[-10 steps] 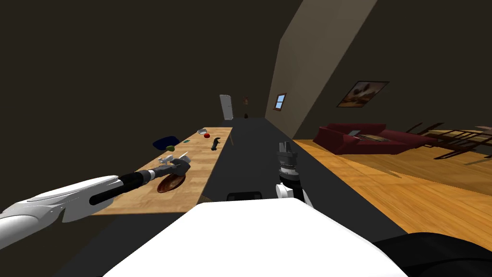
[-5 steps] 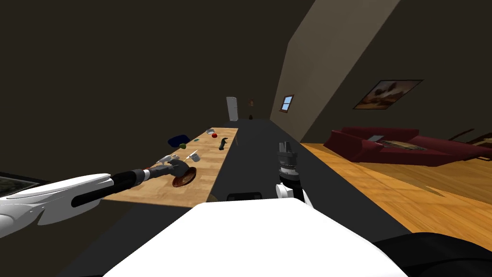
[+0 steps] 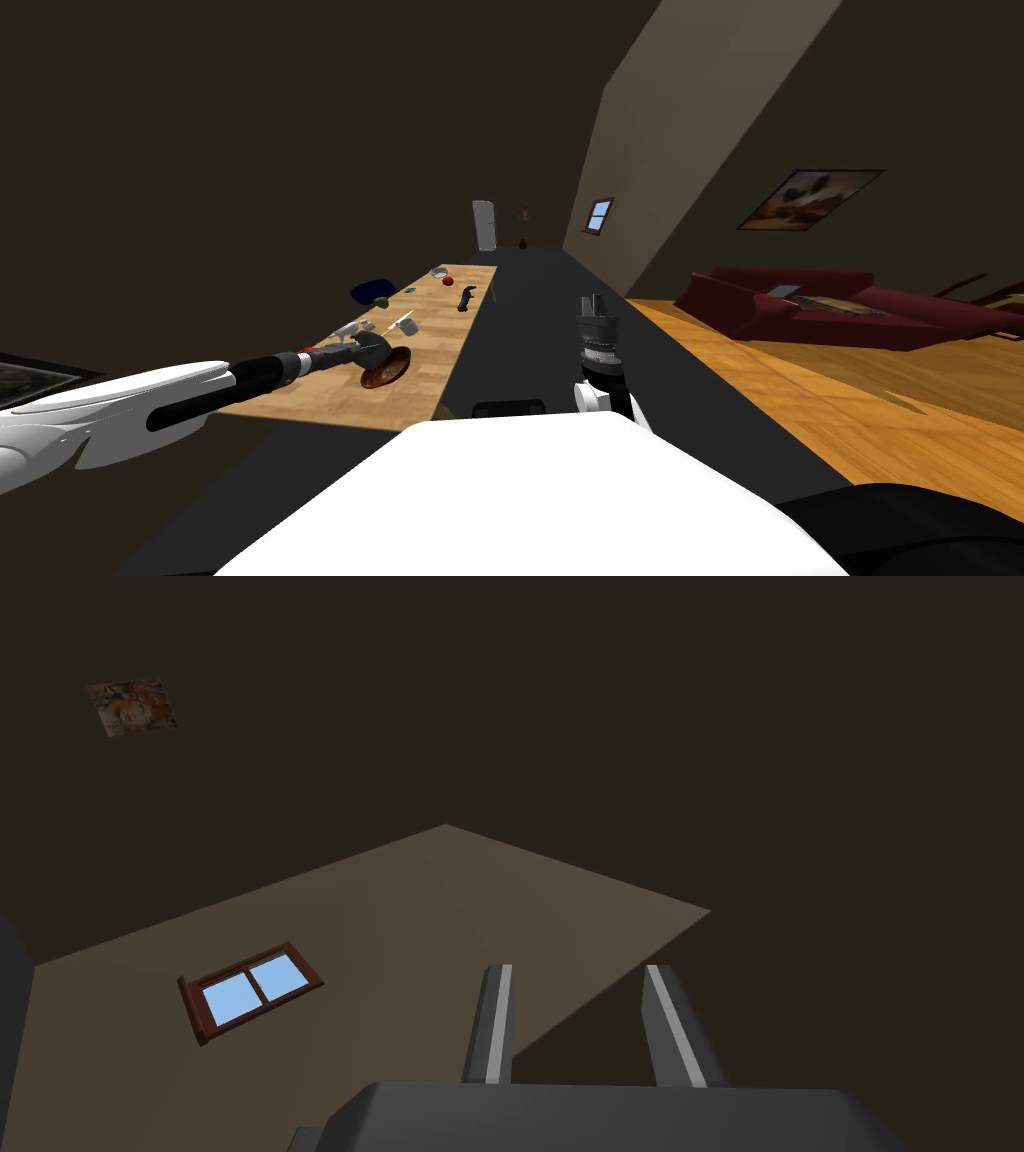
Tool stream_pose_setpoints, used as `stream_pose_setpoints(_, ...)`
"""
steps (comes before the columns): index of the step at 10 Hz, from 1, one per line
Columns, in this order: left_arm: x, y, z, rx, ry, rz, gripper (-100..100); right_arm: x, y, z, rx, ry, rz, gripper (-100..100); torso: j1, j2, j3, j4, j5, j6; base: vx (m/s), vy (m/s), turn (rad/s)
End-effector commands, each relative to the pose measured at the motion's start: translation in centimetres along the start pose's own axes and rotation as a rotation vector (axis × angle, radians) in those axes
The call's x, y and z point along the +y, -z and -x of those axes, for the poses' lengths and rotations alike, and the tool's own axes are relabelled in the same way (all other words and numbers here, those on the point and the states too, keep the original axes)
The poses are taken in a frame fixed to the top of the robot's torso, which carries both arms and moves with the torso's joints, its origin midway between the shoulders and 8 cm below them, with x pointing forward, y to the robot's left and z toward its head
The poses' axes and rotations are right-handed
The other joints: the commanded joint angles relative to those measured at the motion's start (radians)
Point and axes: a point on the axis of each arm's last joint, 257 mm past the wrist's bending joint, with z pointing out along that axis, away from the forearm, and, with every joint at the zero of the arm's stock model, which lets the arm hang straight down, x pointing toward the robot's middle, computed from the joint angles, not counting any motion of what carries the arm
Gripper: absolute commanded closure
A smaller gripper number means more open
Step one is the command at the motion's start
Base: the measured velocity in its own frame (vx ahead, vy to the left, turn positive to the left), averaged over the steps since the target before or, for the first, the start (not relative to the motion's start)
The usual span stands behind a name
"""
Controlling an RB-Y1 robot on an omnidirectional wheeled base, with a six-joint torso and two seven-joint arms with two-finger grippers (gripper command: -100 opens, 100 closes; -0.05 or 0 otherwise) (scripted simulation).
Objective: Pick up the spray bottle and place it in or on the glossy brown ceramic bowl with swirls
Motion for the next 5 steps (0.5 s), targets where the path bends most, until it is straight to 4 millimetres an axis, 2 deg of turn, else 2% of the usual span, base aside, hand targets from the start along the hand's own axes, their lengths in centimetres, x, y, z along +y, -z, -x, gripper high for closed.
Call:
stream_pose_setpoints(1,0.0,0.0,0.0,0.000,0.000,0.000,-100,0.0,0.0,0.0,0.000,0.000,0.000,0,0.000,0.000,0.000,0.000,0.000,0.000,0.000,0.000,0.000)
stream_pose_setpoints(2,0.0,0.0,0.0,0.000,0.000,0.000,0,0.0,0.0,0.0,0.000,0.000,0.000,0,0.000,0.000,0.000,0.000,0.000,0.000,0.000,0.000,0.000)
stream_pose_setpoints(3,-0.1,0.3,1.3,-0.002,-0.007,-0.007,-100,0.0,0.0,0.0,0.000,0.000,0.000,0,0.000,0.000,0.000,0.000,0.000,0.000,0.001,-0.004,0.061)
stream_pose_setpoints(5,-0.3,0.9,3.2,-0.005,-0.018,-0.018,-100,0.0,0.0,0.0,0.000,0.000,0.000,0,-0.002,0.000,0.000,0.000,-0.001,0.000,0.001,-0.007,0.083)
